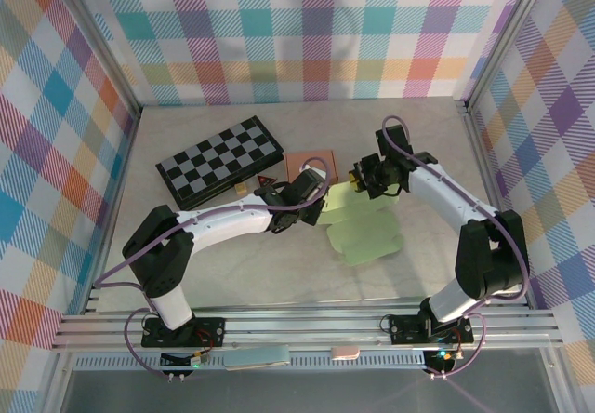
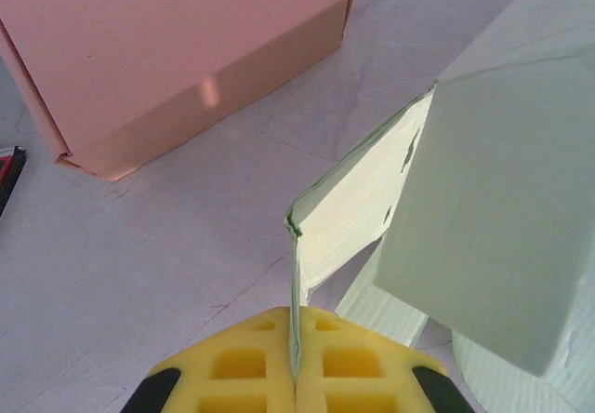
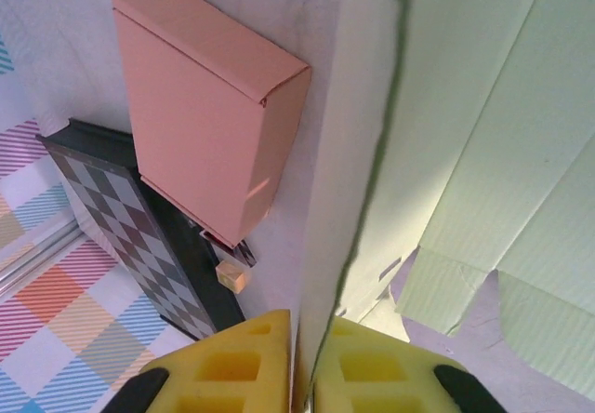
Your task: Fold the paper box
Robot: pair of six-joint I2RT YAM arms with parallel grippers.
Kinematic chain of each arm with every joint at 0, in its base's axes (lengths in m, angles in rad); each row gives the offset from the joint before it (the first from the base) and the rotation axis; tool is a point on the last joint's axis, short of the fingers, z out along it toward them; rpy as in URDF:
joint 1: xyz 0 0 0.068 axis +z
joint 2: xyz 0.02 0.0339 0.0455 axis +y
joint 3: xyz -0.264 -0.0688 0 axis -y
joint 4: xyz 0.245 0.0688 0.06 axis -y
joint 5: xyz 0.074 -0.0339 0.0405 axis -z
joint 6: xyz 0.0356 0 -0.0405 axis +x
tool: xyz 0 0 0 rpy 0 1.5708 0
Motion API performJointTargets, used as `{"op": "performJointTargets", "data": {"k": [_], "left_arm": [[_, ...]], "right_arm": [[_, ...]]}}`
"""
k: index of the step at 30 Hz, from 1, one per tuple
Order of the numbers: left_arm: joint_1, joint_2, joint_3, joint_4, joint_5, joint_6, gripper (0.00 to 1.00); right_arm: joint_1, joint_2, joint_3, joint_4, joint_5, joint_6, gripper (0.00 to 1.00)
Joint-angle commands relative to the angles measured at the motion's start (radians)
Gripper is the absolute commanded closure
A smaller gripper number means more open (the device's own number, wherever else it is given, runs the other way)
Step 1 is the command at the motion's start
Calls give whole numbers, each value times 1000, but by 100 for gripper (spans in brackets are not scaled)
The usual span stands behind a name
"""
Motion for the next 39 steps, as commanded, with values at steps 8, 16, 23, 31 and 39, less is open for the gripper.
{"op": "performJointTargets", "data": {"k": [8,16,23,31,39], "left_arm": [[23,-29,-7,-26,15,1,100],[69,-103,34,-62,102,-106,70],[126,-133,191,-108,280,-241,55],[140,27,331,-205,404,-241,66],[140,63,314,-227,442,-252,73]], "right_arm": [[5,25,-20,55,20,9,87],[5,18,-51,94,40,56,100],[5,29,-13,53,30,82,100],[7,43,-1,63,19,106,100],[7,48,8,62,13,114,100]]}}
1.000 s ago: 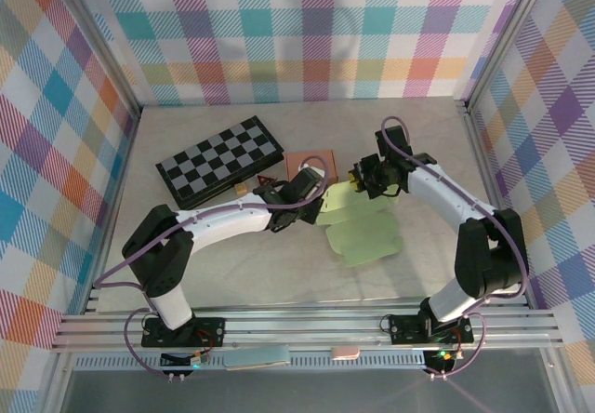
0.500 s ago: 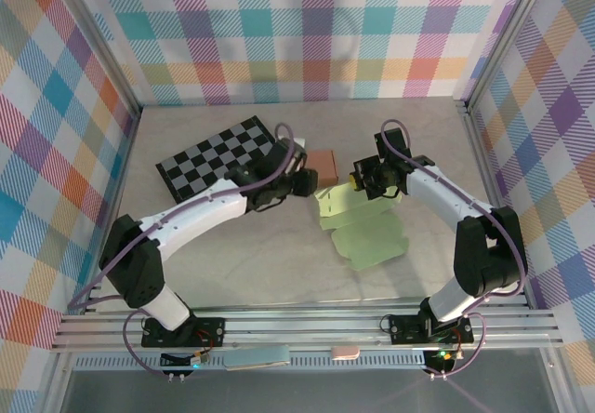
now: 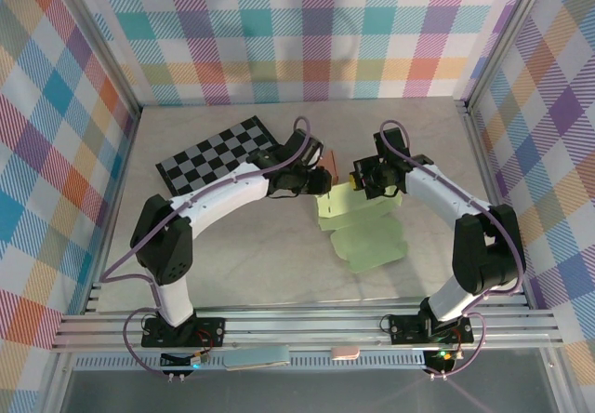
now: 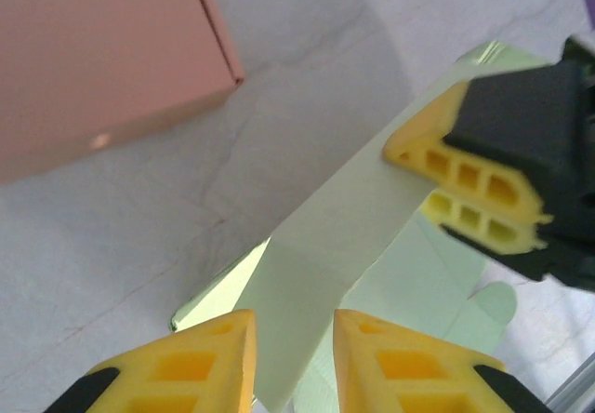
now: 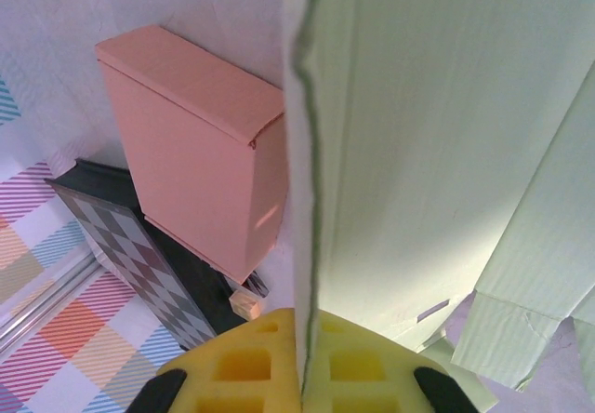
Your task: Fold the paper box
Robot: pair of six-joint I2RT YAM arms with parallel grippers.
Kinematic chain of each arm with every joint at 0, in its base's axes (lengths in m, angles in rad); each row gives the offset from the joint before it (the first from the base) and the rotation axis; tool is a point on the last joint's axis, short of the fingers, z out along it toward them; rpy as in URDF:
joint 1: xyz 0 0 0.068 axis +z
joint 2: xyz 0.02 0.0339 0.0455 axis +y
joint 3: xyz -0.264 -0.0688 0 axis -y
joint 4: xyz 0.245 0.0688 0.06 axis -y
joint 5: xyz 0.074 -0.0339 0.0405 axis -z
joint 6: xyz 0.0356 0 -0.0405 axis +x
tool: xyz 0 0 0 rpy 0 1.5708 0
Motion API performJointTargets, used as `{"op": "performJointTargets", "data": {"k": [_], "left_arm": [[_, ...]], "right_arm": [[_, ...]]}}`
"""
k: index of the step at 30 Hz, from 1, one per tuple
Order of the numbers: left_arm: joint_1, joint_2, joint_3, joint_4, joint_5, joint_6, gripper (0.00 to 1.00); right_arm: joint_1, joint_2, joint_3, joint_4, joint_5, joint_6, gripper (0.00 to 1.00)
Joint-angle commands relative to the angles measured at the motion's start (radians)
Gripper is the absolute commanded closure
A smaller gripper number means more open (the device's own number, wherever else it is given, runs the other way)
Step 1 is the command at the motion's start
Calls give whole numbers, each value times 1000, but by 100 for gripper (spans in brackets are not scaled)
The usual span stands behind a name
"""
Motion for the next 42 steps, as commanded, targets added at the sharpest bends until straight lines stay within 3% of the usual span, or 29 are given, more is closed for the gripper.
{"op": "performJointTargets", "data": {"k": [1,20,29,36,42], "left_arm": [[8,-18,-7,-15,51,-18,72],[5,70,54,72,137,-103,66],[11,39,40,152,119,-131,59],[69,-162,-146,236,23,-188,49],[152,-281,-404,340,59,-306,61]], "right_arm": [[7,14,39,-11,-13,20,100],[6,14,55,-3,-23,38,100],[4,4,54,-13,-18,58,100],[-29,-13,59,-41,-9,116,100],[-73,-34,66,-76,-7,214,100]]}}
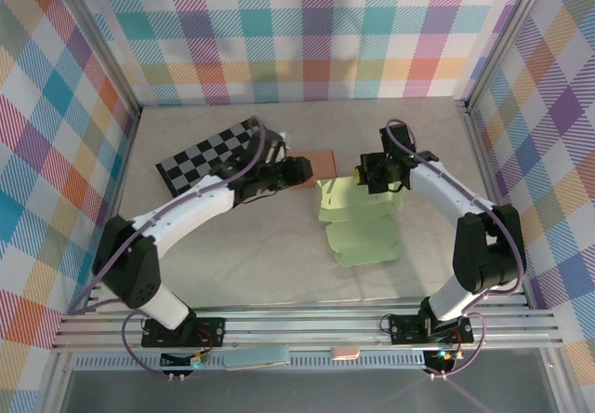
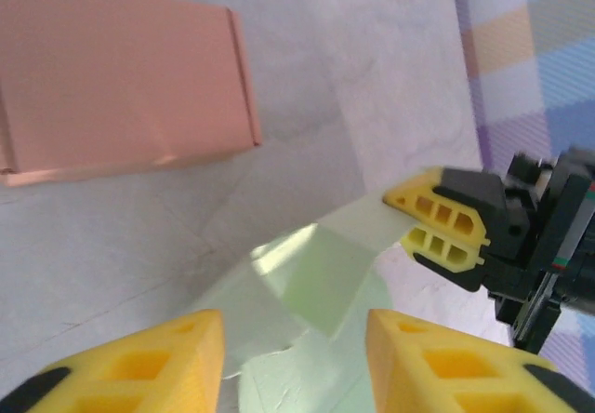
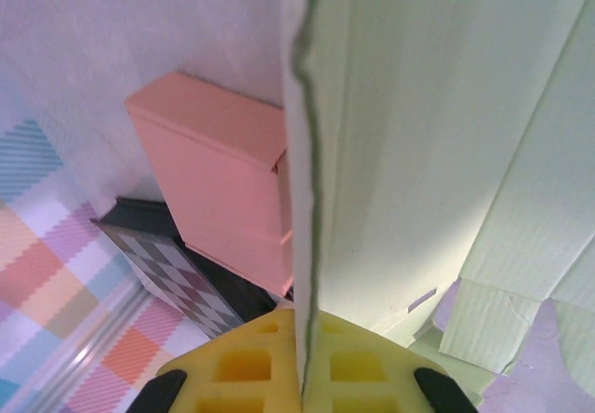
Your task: Fold the paper box
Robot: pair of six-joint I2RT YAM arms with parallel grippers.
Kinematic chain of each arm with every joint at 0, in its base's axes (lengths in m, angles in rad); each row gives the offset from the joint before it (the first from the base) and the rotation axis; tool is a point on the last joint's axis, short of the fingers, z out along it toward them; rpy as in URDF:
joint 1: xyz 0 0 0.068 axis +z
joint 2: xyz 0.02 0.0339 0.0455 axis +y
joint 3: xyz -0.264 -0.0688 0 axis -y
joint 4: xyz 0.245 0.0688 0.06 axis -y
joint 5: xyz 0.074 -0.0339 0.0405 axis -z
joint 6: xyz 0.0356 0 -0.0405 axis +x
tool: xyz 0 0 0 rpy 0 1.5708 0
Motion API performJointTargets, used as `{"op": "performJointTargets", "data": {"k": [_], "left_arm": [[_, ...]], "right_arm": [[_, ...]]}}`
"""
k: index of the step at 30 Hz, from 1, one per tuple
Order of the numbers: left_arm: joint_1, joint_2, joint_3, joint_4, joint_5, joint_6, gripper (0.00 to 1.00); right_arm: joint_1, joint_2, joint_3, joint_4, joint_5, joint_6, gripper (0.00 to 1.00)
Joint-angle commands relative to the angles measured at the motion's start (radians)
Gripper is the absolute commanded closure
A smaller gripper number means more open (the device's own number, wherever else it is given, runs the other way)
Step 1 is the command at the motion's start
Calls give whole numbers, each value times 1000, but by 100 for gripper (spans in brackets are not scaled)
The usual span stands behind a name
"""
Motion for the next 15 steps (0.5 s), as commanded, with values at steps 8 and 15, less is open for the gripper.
{"op": "performJointTargets", "data": {"k": [8,15], "left_arm": [[44,24,-221,179,59,-87,63],[44,36,-223,153,22,-35,65]], "right_arm": [[-36,-36,43,-16,-29,4,100],[-2,-100,-111,283,5,-96,100]]}}
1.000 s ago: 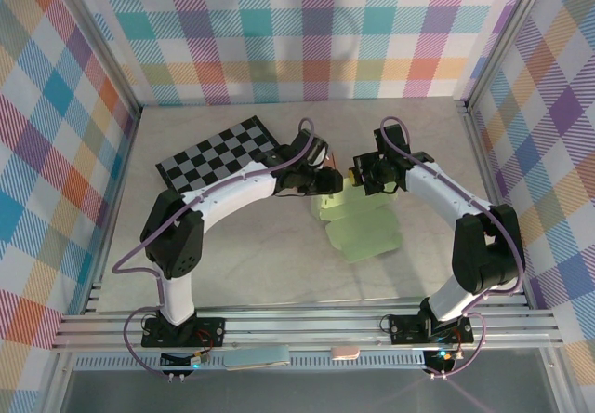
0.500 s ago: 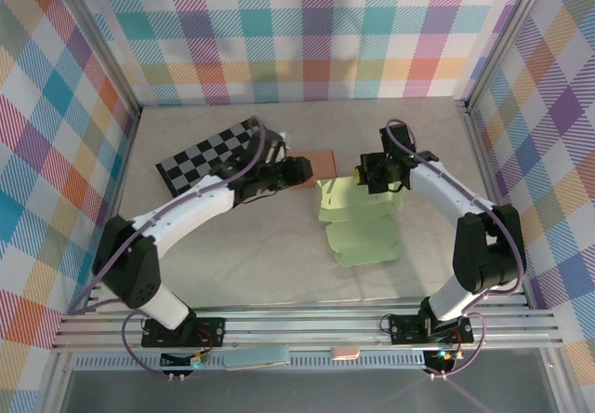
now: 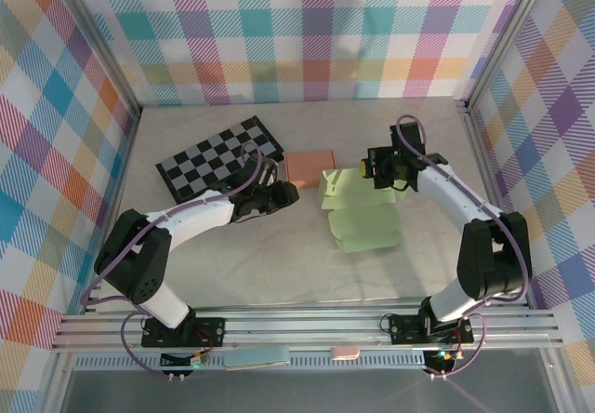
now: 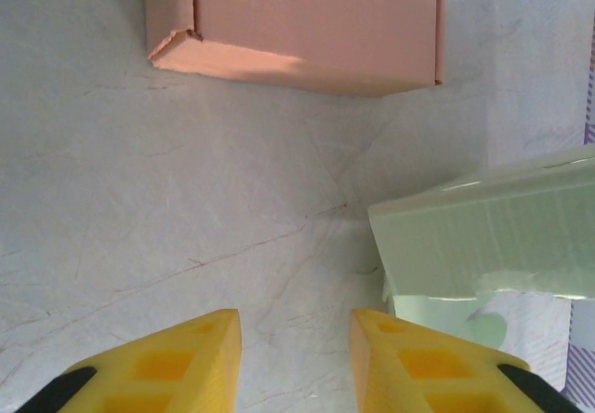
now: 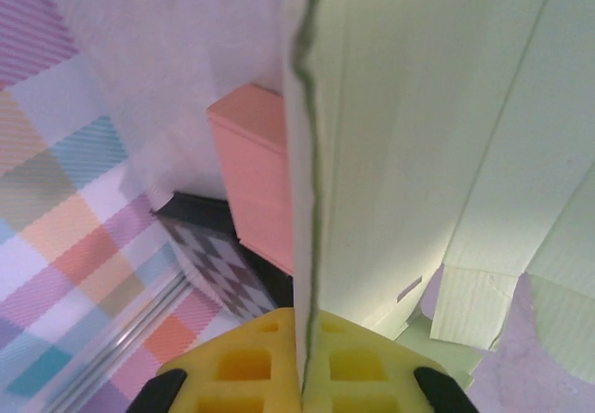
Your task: Fold the paper box
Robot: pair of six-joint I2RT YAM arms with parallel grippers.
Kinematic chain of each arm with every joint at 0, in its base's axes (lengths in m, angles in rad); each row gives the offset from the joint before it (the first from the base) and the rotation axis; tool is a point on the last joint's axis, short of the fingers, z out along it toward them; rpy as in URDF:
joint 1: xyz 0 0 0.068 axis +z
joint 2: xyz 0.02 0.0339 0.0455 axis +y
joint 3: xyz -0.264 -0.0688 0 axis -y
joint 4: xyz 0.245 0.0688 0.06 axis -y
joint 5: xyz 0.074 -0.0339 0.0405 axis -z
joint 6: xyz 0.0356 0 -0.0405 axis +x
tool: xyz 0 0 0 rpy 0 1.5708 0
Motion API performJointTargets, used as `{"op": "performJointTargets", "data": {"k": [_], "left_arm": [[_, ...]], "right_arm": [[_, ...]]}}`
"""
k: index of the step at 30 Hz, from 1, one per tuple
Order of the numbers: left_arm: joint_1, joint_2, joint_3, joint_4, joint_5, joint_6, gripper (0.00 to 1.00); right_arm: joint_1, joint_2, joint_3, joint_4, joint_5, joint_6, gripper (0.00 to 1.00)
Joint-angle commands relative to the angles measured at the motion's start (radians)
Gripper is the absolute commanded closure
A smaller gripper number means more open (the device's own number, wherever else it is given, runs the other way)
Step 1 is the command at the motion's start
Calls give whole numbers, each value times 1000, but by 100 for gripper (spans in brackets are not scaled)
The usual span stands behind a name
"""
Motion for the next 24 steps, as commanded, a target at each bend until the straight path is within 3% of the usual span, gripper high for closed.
{"op": "performJointTargets", "data": {"k": [1,11,17,24], "left_arm": [[5,-19,4,6,-29,44,65],[22,-127,-33,-112,-168,136,65],[31,-160,-73,-119,-175,152,65],[32,-200,-110,-109,-187,155,65]], "right_arm": [[31,-48,-86,212,2,-49,100],[123,-79,-237,448,9,-108,100],[120,0,-385,842,-70,-88,100],[120,44,-355,917,-108,-159,100]]}}
